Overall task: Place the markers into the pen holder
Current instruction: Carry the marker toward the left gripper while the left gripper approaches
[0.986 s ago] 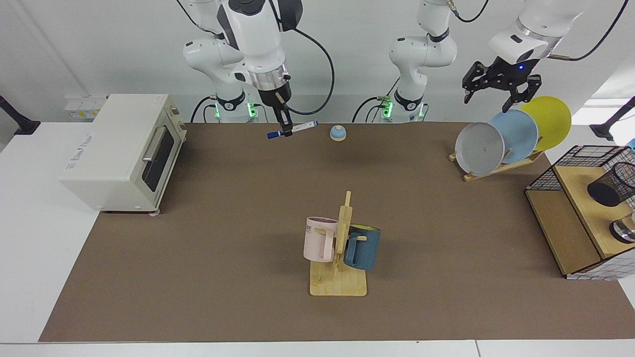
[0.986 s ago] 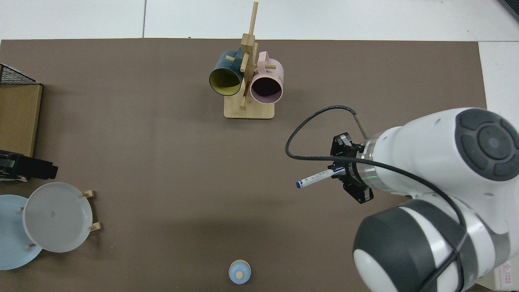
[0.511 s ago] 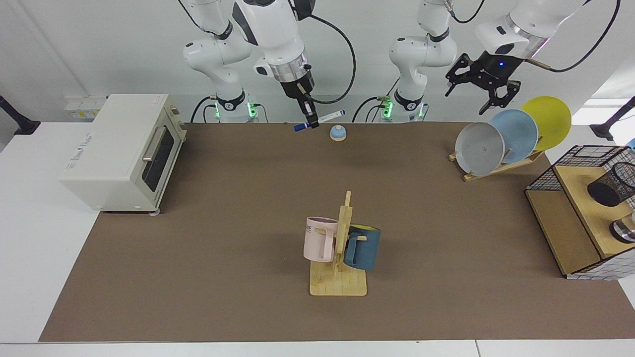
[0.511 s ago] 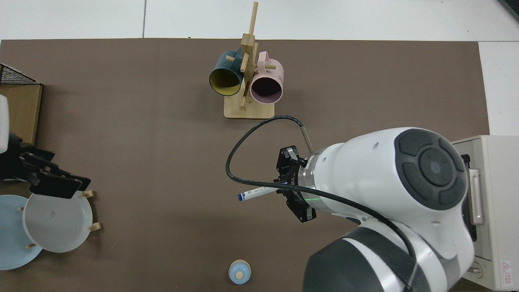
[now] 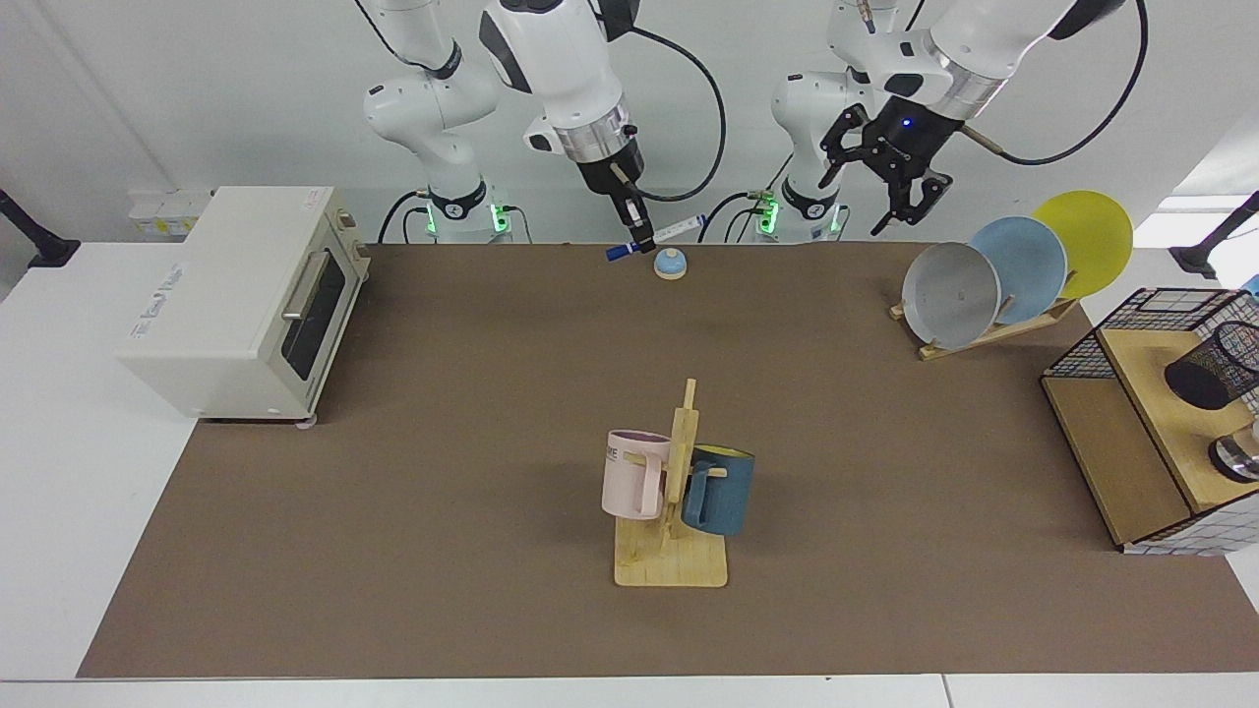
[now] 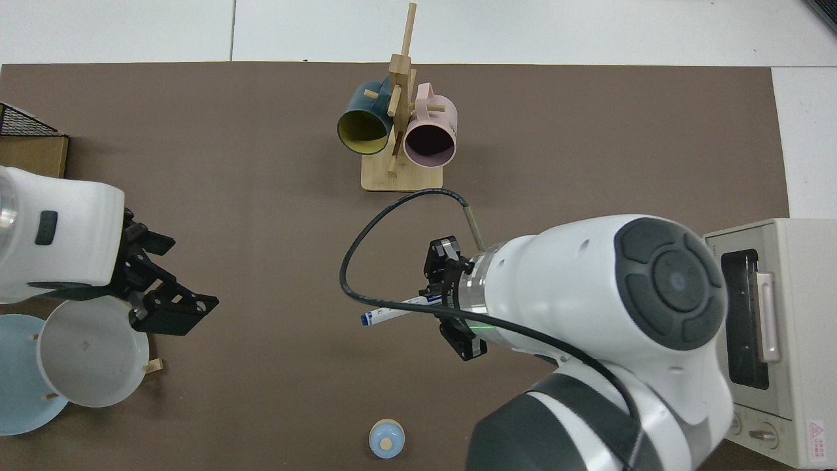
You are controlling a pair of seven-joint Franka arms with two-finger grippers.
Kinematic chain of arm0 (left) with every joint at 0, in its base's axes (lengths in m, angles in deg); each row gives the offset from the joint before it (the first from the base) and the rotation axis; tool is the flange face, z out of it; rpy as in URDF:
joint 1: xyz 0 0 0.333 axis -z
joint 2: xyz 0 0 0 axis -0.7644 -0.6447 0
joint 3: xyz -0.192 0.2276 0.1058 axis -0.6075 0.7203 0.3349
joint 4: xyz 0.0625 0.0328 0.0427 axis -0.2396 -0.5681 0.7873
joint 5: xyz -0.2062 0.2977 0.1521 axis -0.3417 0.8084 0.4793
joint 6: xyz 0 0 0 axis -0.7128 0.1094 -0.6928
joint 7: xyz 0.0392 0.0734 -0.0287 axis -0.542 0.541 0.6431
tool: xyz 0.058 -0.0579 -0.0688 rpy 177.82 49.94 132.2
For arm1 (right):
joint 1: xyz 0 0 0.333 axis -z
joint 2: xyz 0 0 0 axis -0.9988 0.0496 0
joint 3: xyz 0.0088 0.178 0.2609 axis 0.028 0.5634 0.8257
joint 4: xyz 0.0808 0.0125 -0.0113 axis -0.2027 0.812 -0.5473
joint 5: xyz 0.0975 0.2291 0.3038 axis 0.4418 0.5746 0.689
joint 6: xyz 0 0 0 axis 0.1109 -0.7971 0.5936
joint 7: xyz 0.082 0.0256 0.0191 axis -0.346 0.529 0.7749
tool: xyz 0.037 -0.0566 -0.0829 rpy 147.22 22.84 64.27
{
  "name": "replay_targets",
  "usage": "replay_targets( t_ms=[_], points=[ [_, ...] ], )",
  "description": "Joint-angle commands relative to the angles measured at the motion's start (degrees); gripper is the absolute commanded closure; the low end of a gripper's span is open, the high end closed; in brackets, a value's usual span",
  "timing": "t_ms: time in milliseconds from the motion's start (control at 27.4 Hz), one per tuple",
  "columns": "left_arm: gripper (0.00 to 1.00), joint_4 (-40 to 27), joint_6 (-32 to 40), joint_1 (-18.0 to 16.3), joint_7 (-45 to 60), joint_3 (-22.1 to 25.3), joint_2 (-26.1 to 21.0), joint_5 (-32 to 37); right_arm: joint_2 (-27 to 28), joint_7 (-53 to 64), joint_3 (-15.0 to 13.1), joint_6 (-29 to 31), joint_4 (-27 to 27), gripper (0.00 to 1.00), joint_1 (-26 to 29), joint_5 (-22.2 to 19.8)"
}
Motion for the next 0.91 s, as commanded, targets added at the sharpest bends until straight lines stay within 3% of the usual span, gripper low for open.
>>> replay_targets(
  t_ms=[0, 365, 584, 876],
  points=[
    [0.13, -3.64, -3.57, 1.71, -1.93, -1.42, 2.53, -1.87, 1.36, -1.72, -0.2, 2.29, -0.88, 1.0, -2.68, 0.2],
    [0.25, -7.78, -8.76, 5.05, -1.14, -4.32, 2.18, -4.24, 1.54, -0.93, -0.2, 2.38, -0.97, 1.0, -3.04, -1.03],
    [0.42, -8.92, -10.16, 5.05, -1.4, -6.08, 2.35, -5.47, 1.54, -0.66, -0.2, 2.3, -1.41, 1.0, -3.39, -1.12],
    [0.44, -11.55, -13.77, 5.75, -1.4, -8.01, 2.0, -6.52, 1.54, 0.66, -0.11, 2.03, -1.76, 1.0, -3.48, -1.21]
  ],
)
